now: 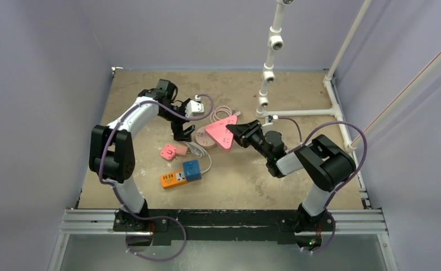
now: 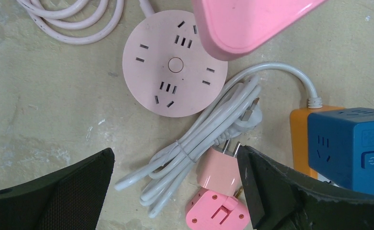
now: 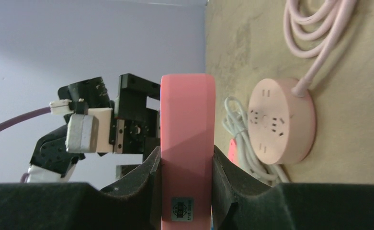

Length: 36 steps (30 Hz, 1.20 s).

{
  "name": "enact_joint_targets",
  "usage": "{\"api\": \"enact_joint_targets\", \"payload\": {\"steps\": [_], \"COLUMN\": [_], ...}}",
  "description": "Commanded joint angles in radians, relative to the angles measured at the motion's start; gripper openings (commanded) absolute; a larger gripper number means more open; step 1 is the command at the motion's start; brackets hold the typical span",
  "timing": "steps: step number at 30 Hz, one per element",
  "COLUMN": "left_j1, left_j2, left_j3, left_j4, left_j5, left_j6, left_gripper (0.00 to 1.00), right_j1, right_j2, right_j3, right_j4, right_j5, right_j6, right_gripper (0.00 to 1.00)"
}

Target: Insert the plug

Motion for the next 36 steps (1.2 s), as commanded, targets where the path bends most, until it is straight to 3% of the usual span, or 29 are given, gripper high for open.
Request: {"api": "enact_joint_targets", "payload": {"steps": [1, 19, 36], "left_j1": [0.005, -0.006, -0.039], "left_j2": [-0.043, -0.019, 0.005], "left_j3": [-0.017, 0.050, 0.051], "left_j4": [0.027, 0.033, 0.062], "left_j5": [0.038, 0.096, 0.063], "left_j6": [0.041, -0.058, -0.118], "left_gripper": [0.99, 0.99, 0.99], "right_j1": [-0.010, -0.048, -0.055], "right_j2": [0.040, 0.207, 0.297], "right_j3": [0.013, 0.011, 0.051], "right_j4": [0.144, 0.273, 0.316], "right_j5": [0.054, 0.035, -0.013], "right_j6": [-0.026, -0.095, -0.146], "right_gripper": [0.00, 0.00, 0.00]}}
